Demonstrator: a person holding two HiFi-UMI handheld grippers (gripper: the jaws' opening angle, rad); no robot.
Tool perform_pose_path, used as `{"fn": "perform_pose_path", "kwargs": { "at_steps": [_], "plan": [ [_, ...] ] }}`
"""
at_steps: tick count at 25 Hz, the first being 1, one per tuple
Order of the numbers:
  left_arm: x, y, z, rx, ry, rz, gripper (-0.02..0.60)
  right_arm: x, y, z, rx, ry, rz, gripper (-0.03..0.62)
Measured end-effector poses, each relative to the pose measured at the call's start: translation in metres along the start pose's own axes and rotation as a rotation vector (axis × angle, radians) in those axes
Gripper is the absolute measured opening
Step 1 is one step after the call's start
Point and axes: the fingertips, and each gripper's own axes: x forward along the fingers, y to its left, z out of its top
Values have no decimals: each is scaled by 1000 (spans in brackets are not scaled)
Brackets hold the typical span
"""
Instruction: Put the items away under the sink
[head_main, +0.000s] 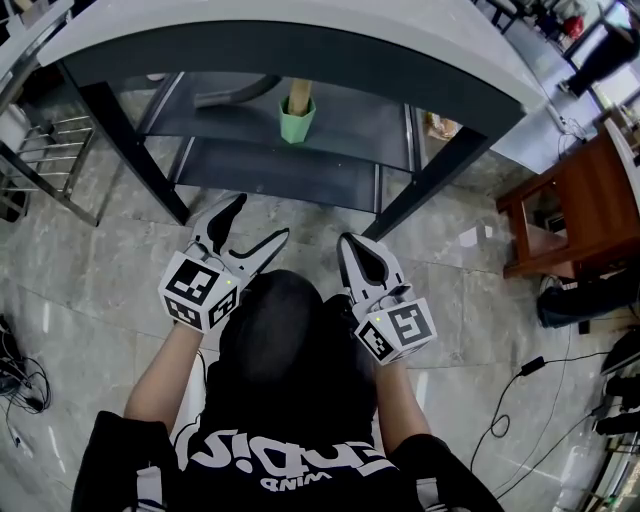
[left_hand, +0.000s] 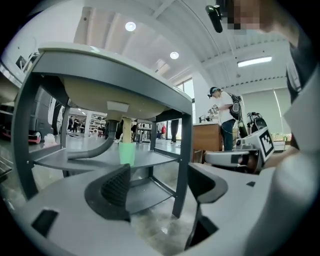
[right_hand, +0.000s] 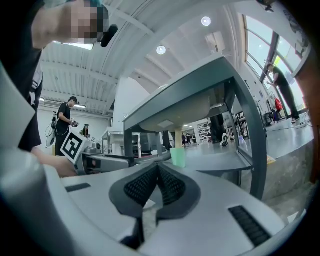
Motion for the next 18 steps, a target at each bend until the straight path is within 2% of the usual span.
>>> {"fn": "perform_pose_path", "kwargs": {
  "at_steps": [3,7,8,10,14,18],
  "plan": [
    [-7,0,-2,-3,-13,10,223,1,1,0,4,-3,4,18],
    [-9,-1,-5,-14,-12,2,163,2,0,-3,11,0,3,18],
    [-8,0,-6,-9,-9,6,129,3,0,-3,14,1,2,18],
    [-4,4,-6,-10,-8,13,24,6,-2,-4,18,5,6,18],
    [1,6,11,-28,-25,-21,20,15,0,6,29,20,26,18],
    [-6,12,46,-48,-37,-25,20,25,12,38,60,34,55,18]
  ]
}}
